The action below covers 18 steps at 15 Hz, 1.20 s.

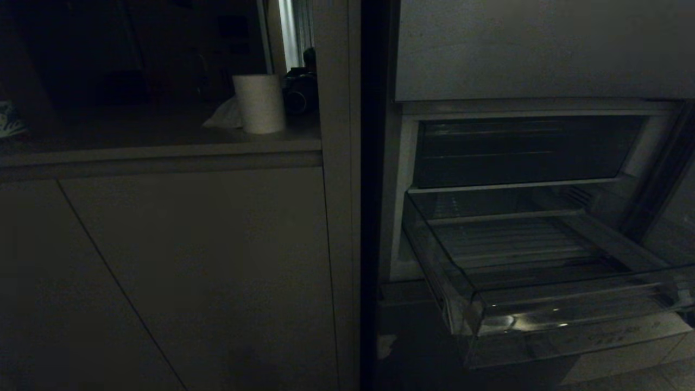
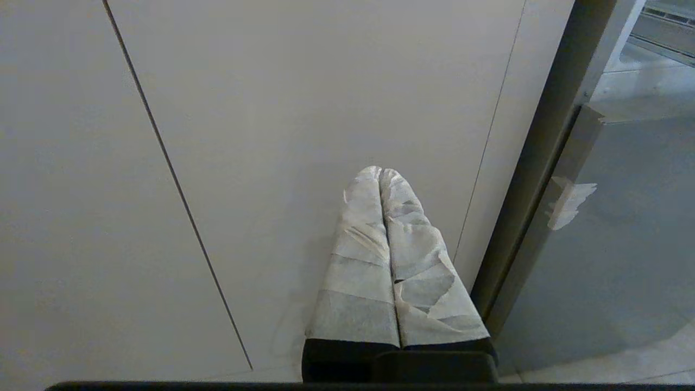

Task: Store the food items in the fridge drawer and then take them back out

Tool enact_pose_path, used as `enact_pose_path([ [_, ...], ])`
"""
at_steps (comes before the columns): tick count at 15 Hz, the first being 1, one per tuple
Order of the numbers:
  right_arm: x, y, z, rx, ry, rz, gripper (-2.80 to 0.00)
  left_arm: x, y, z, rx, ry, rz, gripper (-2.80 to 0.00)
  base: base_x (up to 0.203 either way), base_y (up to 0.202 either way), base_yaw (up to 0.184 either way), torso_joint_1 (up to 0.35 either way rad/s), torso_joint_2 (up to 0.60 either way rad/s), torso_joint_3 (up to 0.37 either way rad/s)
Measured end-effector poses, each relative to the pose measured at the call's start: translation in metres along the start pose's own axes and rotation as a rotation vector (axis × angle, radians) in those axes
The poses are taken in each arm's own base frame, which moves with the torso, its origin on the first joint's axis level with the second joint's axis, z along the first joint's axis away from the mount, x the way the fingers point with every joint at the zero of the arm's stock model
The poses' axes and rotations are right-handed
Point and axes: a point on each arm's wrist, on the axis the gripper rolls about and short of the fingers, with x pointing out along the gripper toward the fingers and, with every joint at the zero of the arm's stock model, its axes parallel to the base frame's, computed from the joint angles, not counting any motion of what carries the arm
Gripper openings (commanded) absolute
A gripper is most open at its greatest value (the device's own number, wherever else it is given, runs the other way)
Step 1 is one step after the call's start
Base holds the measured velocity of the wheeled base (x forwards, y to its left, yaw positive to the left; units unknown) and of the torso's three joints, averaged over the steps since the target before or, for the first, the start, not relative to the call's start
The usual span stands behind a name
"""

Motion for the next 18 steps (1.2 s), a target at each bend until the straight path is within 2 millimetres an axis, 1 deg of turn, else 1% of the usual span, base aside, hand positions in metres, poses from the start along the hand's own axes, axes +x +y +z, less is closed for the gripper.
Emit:
enact_pose_path([
  [1, 0.003, 0.0, -0.007, -0.014, 0.023, 0.005, -2.8, 0.0, 0.0, 0.0, 0.0, 0.0, 0.0, -2.8, 0.0, 0.0, 0.0, 0.0, 0.0, 0.0],
  [2, 0.004, 0.0, -0.009, -0.018, 0.028, 0.012, -2.8, 0.0, 0.0, 0.0, 0.0, 0.0, 0.0, -2.8, 0.0, 0.0, 0.0, 0.0, 0.0, 0.0],
  [7, 0.01, 0.004, -0.025, -0.049, 0.091, 0.174, -2.8, 0.0, 0.0, 0.0, 0.0, 0.0, 0.0, -2.8, 0.0, 0.0, 0.0, 0.0, 0.0, 0.0],
  [9, 0.011, 0.004, -0.027, -0.053, 0.097, 0.16, -2.8, 0.0, 0.0, 0.0, 0.0, 0.0, 0.0, -2.8, 0.0, 0.0, 0.0, 0.0, 0.0, 0.0],
  [13, 0.009, 0.006, -0.028, -0.044, 0.079, 0.011, -2.8, 0.0, 0.0, 0.0, 0.0, 0.0, 0.0, -2.8, 0.0, 0.0, 0.0, 0.0, 0.0, 0.0],
  [15, 0.005, 0.006, -0.031, -0.07, 0.023, -0.01, -2.8, 0.0, 0.0, 0.0, 0.0, 0.0, 0.0, -2.8, 0.0, 0.0, 0.0, 0.0, 0.0, 0.0],
  [18, -0.004, 0.006, -0.037, -0.082, -0.097, 0.02, -2.8, 0.0, 0.0, 0.0, 0.0, 0.0, 0.0, -2.8, 0.0, 0.0, 0.0, 0.0, 0.0, 0.0],
])
